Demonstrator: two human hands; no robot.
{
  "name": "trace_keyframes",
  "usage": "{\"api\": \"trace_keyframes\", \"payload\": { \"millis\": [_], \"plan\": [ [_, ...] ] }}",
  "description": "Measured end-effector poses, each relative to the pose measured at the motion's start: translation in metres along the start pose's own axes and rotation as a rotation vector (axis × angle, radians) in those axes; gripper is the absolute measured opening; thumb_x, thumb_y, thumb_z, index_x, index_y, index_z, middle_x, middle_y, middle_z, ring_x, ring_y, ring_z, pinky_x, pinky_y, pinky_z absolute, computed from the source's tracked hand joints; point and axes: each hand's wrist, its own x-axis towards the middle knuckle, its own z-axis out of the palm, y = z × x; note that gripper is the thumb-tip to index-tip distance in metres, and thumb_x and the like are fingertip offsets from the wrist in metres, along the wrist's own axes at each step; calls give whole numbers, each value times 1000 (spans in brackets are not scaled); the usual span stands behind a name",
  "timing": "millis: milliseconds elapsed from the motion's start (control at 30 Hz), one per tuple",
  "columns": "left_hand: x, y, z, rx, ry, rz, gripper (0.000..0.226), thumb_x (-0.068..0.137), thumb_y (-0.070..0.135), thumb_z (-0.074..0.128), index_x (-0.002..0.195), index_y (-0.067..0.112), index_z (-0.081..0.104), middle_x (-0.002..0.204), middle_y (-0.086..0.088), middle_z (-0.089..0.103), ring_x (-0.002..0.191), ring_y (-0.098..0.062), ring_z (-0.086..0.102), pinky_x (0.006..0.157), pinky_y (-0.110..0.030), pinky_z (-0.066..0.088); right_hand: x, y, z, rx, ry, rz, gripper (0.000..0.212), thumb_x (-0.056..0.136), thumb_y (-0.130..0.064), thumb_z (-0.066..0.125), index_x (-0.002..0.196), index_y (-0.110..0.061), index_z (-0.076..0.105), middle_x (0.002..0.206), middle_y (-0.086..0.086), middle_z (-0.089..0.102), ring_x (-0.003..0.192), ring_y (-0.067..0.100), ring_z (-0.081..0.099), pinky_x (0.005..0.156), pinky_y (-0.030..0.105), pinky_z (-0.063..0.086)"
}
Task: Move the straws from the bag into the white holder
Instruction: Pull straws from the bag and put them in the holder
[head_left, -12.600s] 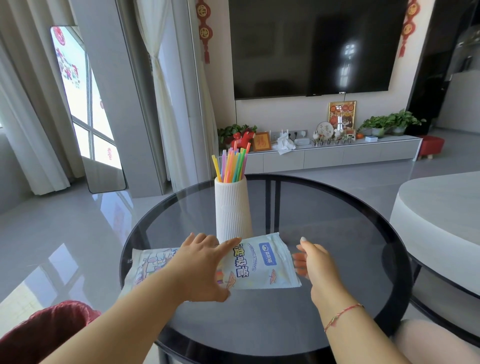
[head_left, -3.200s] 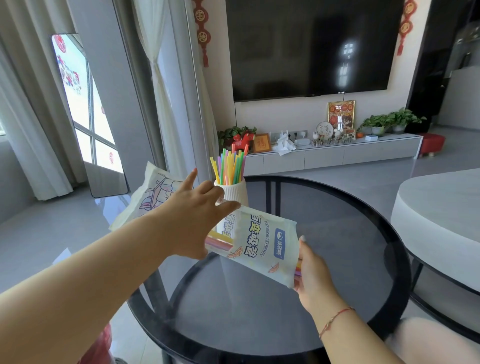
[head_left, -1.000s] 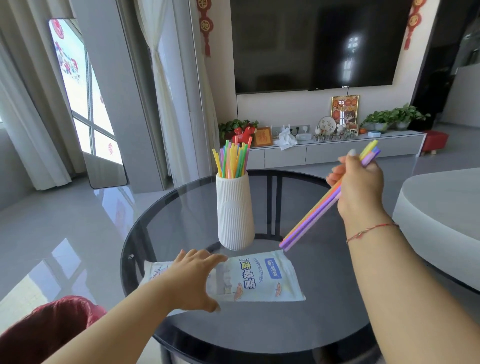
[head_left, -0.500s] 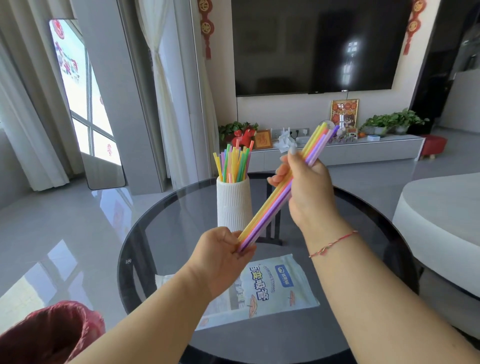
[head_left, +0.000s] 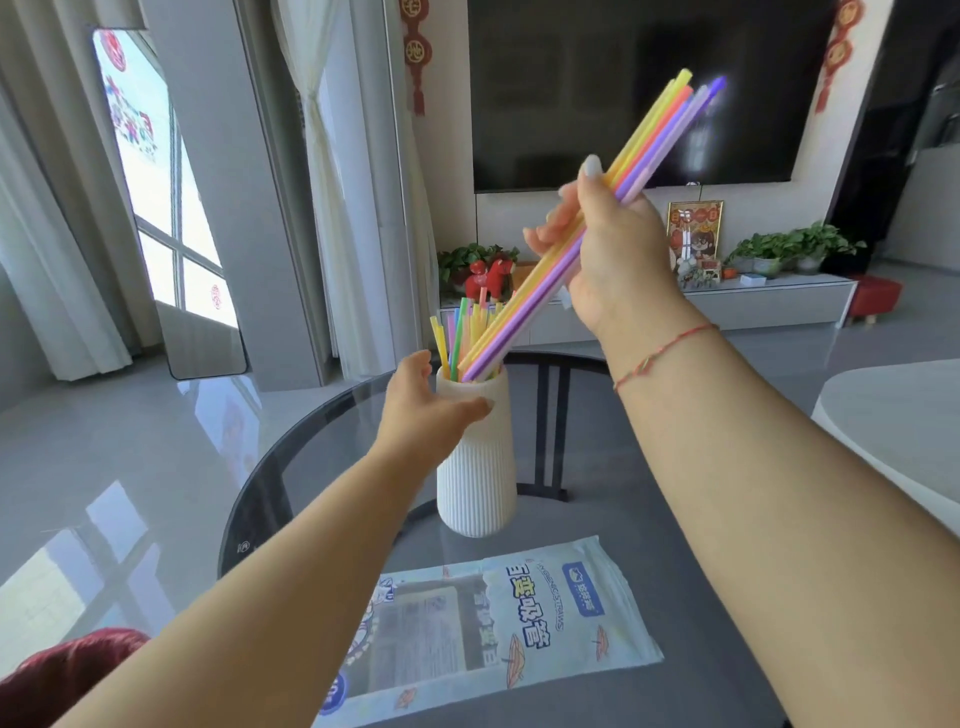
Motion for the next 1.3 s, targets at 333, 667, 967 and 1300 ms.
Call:
{"api": "trace_keyframes", "payload": {
  "millis": [333, 667, 967, 1300],
  "plan": [
    [24, -17, 16, 135, -18, 78, 53, 69, 32, 83, 111, 23, 52, 95, 6, 62, 83, -12, 61, 60, -23, 45, 23, 38, 8, -423, -120, -131, 25, 96, -31, 48, 78, -15, 52, 67, 0, 57, 64, 12, 59, 71, 29, 55],
    [25, -19, 15, 169, -21, 123, 57, 71, 35, 81, 116, 23, 49, 97, 7, 60, 85, -10, 59, 59, -21, 46, 20, 65, -3, -550, -297, -18, 35, 89, -41, 58, 112, -17, 47, 105, 1, 60, 94, 8, 60, 73, 18, 47],
    [29, -22, 15, 177, -40, 137, 56, 72, 36, 81, 115, 25, 47, 94, 11, 58, 85, -10, 59, 60, -21, 49, 27, 40, 18, -822, -440, -459, 53, 98, -38, 38, 145, -14, 34, 151, 4, 38, 138, 15, 35, 111, 28, 30],
    [32, -24, 15, 209, -28, 138, 52, 68, 38, 81, 108, 24, 51, 91, 8, 62, 82, -9, 61, 60, -24, 47, -3, 70, -2, -1265, -654, -358, 46, 100, -35, 34, 144, -24, 38, 148, -1, 44, 135, 19, 41, 104, 35, 38]
  ]
}}
